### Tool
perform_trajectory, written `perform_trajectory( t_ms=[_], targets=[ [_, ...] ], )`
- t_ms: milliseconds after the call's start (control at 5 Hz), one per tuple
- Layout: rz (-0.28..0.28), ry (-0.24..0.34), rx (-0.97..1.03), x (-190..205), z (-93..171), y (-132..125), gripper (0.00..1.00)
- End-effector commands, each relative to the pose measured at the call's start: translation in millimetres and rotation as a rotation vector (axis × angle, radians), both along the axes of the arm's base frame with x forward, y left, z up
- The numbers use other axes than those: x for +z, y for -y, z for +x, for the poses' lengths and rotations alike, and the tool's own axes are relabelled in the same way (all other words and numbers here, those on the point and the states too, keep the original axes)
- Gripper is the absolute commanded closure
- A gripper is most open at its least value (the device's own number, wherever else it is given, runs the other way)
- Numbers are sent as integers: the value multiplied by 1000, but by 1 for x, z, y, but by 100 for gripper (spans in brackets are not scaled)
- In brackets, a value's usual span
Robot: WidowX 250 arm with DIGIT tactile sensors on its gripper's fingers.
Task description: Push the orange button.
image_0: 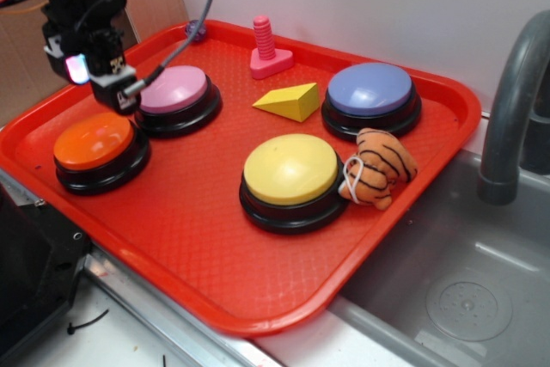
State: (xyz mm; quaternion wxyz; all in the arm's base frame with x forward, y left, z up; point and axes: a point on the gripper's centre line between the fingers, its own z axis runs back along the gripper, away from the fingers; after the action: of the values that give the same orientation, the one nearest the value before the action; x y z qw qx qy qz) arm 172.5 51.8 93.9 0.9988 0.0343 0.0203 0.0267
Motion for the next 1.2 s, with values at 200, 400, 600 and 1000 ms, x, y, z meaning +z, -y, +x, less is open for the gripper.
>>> perform_trajectory(
  t_ms=[200,400,600,1000],
  targets=[
    [22,86,-5,54,11,-2,0],
    [17,90,-5,62,10,-1,0],
    [17,82,2,65,10,0,0],
    [12,87,29,80,7,3,0]
  ],
)
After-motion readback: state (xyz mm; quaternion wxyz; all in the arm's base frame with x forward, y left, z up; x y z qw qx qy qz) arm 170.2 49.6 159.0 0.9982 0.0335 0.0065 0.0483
